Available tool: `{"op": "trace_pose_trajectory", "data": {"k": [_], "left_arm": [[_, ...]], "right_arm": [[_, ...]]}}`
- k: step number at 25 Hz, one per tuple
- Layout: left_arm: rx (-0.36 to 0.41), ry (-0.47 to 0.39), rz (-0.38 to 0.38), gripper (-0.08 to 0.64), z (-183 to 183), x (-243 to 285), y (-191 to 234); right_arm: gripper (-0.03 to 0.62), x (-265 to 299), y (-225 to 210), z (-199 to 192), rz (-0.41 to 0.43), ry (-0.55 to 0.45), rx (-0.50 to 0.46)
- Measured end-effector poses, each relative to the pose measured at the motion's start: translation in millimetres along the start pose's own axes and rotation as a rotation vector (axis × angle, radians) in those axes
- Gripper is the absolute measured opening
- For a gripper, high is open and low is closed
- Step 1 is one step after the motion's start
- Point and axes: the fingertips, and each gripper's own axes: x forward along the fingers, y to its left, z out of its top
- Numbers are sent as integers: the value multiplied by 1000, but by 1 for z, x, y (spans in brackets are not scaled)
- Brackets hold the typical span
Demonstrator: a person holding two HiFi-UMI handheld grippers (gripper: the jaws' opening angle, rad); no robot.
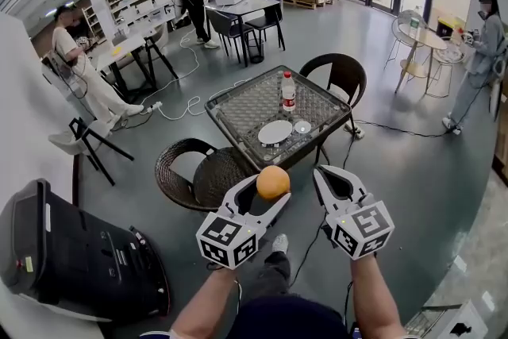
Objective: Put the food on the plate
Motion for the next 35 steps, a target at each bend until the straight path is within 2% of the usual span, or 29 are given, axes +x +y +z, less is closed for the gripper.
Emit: {"op": "trace_pose_trajectory", "data": {"k": [15, 28, 35], "left_arm": [[-32, 32, -41, 308, 7, 93, 99], [1, 53, -109, 308, 35, 179, 174], [-11, 72, -126, 308, 28, 211, 215]], "right_arm": [[5, 112, -70, -23, -34, 53, 18], [5, 207, -136, -16, -71, 38, 45], [5, 252, -162, -24, -87, 47, 60]]}}
